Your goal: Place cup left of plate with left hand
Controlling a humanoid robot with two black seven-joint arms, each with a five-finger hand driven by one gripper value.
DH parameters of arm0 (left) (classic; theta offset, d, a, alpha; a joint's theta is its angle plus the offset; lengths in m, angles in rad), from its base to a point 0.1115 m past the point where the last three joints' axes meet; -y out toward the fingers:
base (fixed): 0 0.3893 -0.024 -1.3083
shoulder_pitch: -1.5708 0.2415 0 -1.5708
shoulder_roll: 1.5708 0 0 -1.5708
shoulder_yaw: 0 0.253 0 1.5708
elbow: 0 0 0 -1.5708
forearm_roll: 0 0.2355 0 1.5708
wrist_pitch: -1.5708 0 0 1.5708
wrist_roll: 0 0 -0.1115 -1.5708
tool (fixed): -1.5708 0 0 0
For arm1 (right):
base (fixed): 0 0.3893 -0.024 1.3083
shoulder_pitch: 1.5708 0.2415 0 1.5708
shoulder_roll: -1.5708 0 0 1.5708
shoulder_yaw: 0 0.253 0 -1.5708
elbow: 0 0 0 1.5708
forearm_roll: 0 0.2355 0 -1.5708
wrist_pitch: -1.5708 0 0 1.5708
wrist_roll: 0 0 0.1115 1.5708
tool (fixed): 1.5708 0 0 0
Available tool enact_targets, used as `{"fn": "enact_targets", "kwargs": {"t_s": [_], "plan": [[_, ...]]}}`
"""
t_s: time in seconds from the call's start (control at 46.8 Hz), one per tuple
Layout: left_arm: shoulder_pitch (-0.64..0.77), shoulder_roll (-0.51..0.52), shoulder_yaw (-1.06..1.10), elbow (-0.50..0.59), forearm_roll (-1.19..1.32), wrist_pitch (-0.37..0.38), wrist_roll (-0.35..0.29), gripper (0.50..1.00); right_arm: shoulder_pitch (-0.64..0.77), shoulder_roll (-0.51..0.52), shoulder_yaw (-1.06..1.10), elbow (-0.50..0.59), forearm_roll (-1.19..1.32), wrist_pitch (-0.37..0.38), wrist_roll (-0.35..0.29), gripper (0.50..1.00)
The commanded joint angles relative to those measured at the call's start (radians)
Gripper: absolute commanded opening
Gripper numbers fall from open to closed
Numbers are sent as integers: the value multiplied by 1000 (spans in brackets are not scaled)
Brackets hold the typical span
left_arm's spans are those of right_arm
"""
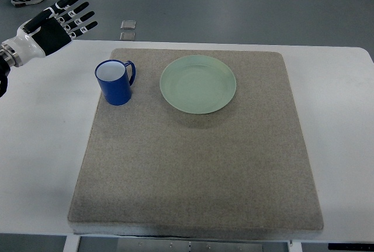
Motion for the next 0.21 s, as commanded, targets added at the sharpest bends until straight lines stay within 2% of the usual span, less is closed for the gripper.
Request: {"fn": "enact_targets", "kwargs": {"t_s": [0.0, 0.192], "plan": [[1, 1, 1, -2, 0, 0, 0, 999, -1, 0, 0, 7, 0, 5, -1, 932], [0, -1, 3, -2, 2, 0, 0, 999, -4, 0, 2, 11, 1, 5, 0, 932]]}}
